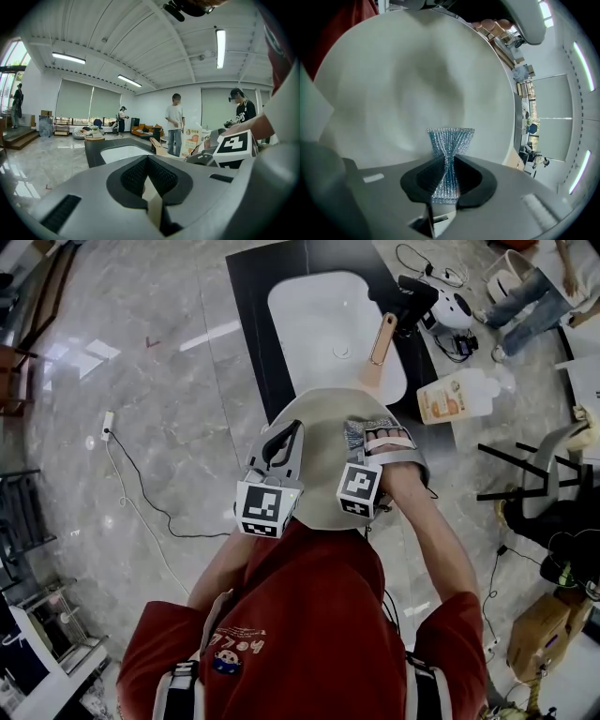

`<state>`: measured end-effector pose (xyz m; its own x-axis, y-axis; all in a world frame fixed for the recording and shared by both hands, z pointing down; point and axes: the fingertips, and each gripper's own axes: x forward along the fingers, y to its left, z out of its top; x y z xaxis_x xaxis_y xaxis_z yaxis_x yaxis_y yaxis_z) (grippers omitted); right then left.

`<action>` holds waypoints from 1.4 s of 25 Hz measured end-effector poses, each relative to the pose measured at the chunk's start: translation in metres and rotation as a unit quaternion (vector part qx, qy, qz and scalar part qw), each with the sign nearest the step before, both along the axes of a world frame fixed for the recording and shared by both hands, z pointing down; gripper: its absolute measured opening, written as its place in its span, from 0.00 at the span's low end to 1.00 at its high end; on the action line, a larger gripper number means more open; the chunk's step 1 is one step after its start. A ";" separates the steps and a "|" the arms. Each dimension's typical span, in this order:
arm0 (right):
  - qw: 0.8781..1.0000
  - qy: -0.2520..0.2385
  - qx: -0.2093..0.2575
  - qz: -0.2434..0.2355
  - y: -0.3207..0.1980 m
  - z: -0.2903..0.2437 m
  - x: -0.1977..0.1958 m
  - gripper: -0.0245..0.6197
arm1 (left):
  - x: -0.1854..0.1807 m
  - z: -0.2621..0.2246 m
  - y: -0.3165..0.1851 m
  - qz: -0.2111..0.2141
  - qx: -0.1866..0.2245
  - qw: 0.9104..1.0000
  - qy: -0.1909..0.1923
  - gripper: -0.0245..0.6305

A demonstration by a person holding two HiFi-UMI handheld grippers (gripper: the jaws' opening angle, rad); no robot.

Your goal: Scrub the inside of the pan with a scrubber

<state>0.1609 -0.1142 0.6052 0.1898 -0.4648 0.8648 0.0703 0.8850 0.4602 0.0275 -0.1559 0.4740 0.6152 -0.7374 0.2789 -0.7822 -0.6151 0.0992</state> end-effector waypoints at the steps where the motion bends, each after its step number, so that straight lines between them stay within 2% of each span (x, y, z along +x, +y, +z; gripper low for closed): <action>1: 1.000 0.000 0.008 -0.001 -0.003 0.000 0.000 0.16 | 0.000 0.000 0.000 0.000 0.000 1.000 0.000 0.05; 5: 0.999 -0.008 0.040 0.007 -0.015 -0.003 -0.002 0.16 | -0.003 -0.001 0.000 -0.004 0.003 1.000 -0.002 0.05; 12: 0.993 -0.050 0.099 0.043 -0.033 -0.009 -0.010 0.17 | -0.009 -0.001 -0.002 -0.012 0.002 1.000 -0.004 0.05; 17: 0.986 -0.067 0.148 0.039 -0.046 -0.017 -0.020 0.17 | -0.013 -0.002 -0.002 -0.017 0.003 1.000 -0.008 0.05; 25: 0.975 -0.113 0.192 0.020 -0.059 -0.028 -0.039 0.17 | -0.026 -0.005 -0.001 -0.030 0.006 0.999 -0.014 0.05; 30: 0.967 -0.160 0.197 0.009 -0.062 -0.027 -0.053 0.17 | -0.036 0.000 0.001 -0.041 0.001 0.999 -0.022 0.05; 35: 0.962 -0.219 0.161 0.022 -0.060 -0.019 -0.069 0.17 | -0.042 -0.003 0.002 -0.048 0.002 0.999 -0.023 0.05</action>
<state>0.0921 -0.1739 0.5866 -0.1352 -0.7224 0.6781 -0.2277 0.6887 0.6883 -0.0143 -0.1540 0.4705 0.5287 -0.7935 0.3015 -0.8410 -0.5379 0.0589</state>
